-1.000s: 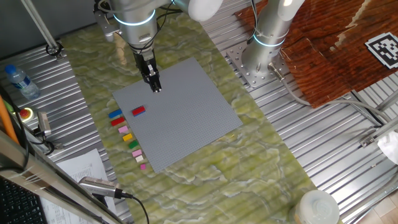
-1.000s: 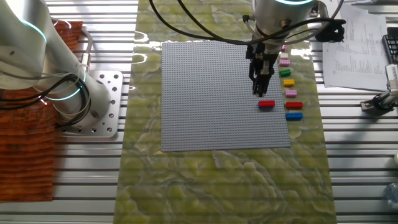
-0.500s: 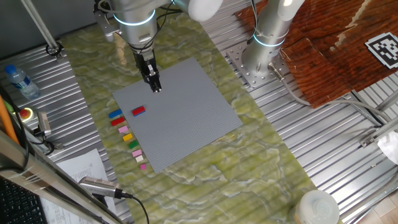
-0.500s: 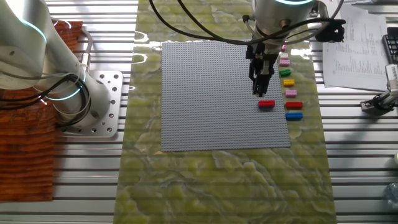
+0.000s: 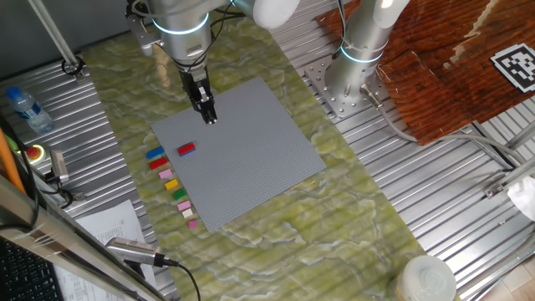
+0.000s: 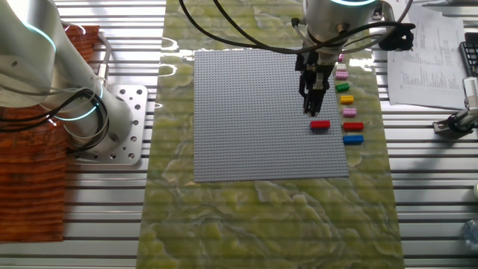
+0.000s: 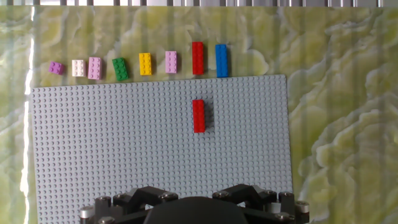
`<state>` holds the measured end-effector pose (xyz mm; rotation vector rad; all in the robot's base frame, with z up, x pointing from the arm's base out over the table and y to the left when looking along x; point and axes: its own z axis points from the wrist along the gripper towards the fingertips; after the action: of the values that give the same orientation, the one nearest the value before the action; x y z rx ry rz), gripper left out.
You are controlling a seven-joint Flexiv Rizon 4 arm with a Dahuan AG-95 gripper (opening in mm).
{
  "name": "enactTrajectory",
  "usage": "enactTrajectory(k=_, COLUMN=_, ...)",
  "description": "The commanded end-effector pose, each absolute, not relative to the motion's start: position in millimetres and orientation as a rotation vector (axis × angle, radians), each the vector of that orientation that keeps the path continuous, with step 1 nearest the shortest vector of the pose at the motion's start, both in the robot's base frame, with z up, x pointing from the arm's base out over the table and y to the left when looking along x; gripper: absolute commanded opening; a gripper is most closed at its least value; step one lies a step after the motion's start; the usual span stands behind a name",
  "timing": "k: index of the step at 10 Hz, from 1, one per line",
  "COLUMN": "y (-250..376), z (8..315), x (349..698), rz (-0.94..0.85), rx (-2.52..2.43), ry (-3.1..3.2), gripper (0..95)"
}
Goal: Stack small Lego blocks one on top of the other
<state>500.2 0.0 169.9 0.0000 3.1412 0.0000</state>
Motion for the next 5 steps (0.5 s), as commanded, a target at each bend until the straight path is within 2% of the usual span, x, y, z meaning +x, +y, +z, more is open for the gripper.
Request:
enactTrajectory(k=1, y=0.0, z=170.0, x=500.0, rz=0.010, rx=0.078, ry=3.135, gripper=0.0)
enactTrajectory(k=5, y=0.2, z=170.2, x=500.0, rz=0.003, rx=0.077, ry=3.137, gripper=0.0)
